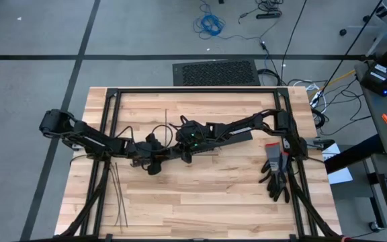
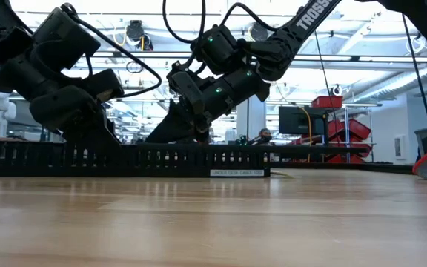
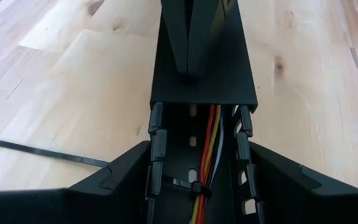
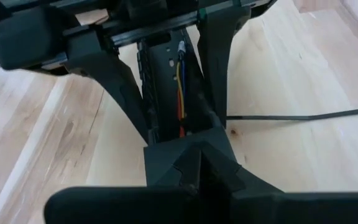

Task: Ziptie cables
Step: Close the black cable duct

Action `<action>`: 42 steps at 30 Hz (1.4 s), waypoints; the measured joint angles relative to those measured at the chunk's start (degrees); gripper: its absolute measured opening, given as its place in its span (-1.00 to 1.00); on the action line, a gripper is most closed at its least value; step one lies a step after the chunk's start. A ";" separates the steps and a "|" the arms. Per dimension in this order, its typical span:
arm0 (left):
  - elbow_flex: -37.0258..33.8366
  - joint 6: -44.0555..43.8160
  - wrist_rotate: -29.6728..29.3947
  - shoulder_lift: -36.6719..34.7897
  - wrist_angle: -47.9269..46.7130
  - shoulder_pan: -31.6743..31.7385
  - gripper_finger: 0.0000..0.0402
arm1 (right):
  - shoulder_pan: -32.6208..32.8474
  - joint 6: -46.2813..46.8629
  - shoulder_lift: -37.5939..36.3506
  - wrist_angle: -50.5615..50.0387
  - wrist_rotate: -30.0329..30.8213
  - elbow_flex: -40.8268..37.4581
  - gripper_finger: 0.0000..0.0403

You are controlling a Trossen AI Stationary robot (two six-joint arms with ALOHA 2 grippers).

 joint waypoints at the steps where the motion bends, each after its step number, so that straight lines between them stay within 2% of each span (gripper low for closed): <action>1: 0.00 0.00 0.00 0.13 0.08 0.00 0.19 | -0.04 0.35 0.19 0.28 -0.10 0.03 -1.00; 16: 0.17 -1.39 -0.57 0.18 -0.33 -1.03 0.19 | -0.86 -0.18 0.36 2.20 0.00 0.07 -0.98; 26: 0.31 -1.40 -0.41 0.20 -0.17 -1.05 0.19 | -1.45 -3.35 -2.85 4.09 2.51 -0.20 -0.58; 31: 0.31 -1.42 -0.33 0.20 -0.25 -1.03 0.19 | -1.86 -4.41 -7.27 1.58 2.31 -0.07 -0.50; 34: 0.28 -1.40 -0.31 0.20 -0.30 -1.03 0.19 | -1.67 -3.36 -9.38 -5.12 2.19 0.04 -0.57; 37: 0.28 -1.41 -0.28 0.20 -0.32 -1.04 0.19 | -0.64 -3.31 -9.36 -9.99 2.70 0.07 -0.78; 39: 0.26 -1.40 -0.28 0.20 -0.30 -1.04 0.19 | 0.64 -4.19 -8.73 -10.23 3.50 0.07 -0.93; 42: 0.24 -1.41 -0.28 0.20 -0.27 -1.05 0.19 | 1.84 -3.99 -8.40 -9.75 3.40 0.07 -0.97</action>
